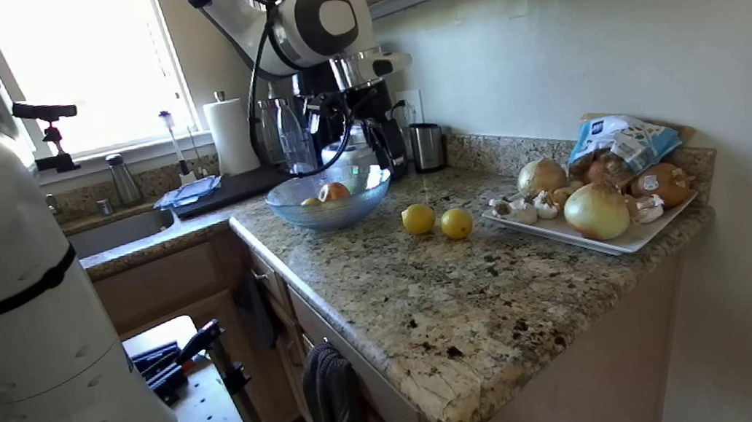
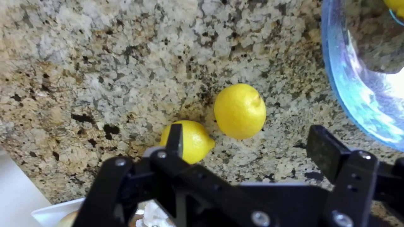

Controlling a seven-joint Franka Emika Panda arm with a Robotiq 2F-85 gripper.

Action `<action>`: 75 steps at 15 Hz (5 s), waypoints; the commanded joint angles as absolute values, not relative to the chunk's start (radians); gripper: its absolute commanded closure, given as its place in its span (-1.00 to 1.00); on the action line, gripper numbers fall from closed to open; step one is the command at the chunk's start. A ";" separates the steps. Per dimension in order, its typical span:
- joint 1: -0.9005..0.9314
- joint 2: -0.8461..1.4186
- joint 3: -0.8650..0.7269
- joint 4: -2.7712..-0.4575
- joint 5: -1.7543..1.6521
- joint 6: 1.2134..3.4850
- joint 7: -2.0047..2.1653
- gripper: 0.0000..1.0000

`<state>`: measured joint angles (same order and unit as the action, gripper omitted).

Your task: Pick the fruits on the table and put them in the bowl

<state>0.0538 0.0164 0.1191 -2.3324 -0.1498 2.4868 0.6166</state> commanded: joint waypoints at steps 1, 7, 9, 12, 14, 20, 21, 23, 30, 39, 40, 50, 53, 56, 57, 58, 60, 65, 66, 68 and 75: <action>0.065 0.065 0.091 -2.297 -0.172 2.522 0.750 -1.00; 0.088 0.163 0.052 -2.249 -0.183 2.561 0.904 -1.00; 0.095 0.204 0.045 -2.231 -0.159 2.561 0.888 -1.00; 0.110 0.265 0.033 -2.206 -0.149 2.586 0.872 -1.00; 0.119 0.301 0.023 -2.190 -0.142 2.606 0.864 -1.00; 0.157 0.369 -0.024 -2.153 -0.141 2.648 0.866 -1.00; 0.160 0.376 -0.028 -2.149 -0.135 2.644 0.861 -1.00; 0.160 0.382 -0.031 -2.140 -0.120 2.629 0.855 -0.46; 0.161 0.371 -0.038 -2.139 -0.070 2.598 0.859 0.26; 0.151 0.198 -0.038 -2.212 -0.070 2.599 0.827 0.31; 0.150 0.173 -0.032 -2.219 -0.069 2.595 0.817 0.31; 0.178 -0.023 0.124 -2.292 -0.034 2.567 0.663 0.31; 0.204 -0.009 0.176 -2.296 -0.021 2.582 0.634 0.31; 0.225 0.033 0.211 -2.295 -0.027 2.611 0.609 0.31; 0.230 0.044 0.219 -2.298 -0.023 2.622 0.591 0.31; 0.235 0.060 0.222 -2.301 -0.036 2.641 0.586 0.31; 0.243 0.094 0.219 -2.306 -0.083 2.687 0.602 0.31; 0.258 0.125 0.194 -2.297 -0.148 2.688 0.576 -0.94; 0.248 0.114 0.202 -2.298 -0.115 2.674 0.532 -0.97; 0.240 0.082 0.195 -2.295 -0.096 2.627 0.513 -1.00; 0.169 -0.041 0.124 -2.301 -0.091 2.519 0.516 -1.00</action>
<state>0.2049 0.0385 0.1538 -2.2709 -0.0724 2.5651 0.5033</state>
